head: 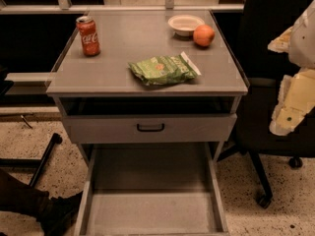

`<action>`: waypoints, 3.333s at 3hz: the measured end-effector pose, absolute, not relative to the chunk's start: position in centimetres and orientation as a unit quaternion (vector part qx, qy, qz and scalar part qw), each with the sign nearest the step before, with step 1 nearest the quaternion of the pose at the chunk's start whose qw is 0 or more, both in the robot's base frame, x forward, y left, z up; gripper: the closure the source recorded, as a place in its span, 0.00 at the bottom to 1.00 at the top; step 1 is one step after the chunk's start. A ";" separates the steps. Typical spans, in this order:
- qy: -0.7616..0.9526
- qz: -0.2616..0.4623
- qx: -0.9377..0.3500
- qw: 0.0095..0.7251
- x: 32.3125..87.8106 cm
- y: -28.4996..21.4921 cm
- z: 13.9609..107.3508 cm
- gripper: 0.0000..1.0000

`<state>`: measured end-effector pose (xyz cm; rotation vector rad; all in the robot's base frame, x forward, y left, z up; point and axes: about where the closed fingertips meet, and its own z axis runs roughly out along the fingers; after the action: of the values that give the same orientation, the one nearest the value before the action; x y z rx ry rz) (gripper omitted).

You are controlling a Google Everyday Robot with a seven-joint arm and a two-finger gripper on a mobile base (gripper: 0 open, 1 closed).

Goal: Place green jalapeno chip bag into middle drawer

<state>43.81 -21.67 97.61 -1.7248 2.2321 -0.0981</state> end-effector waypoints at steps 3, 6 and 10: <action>0.752 -0.013 -0.635 0.177 47.4 -17.2 95.5 0.00; 0.695 0.085 -0.686 0.199 56.2 -9.0 90.1 0.00; 0.677 0.066 -0.698 0.224 68.6 -6.6 87.4 0.00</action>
Offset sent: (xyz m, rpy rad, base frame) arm 0.0019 0.0109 -0.0098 -0.0332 0.0070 0.0160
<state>68.65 -6.56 87.35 -1.9251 1.8684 0.1828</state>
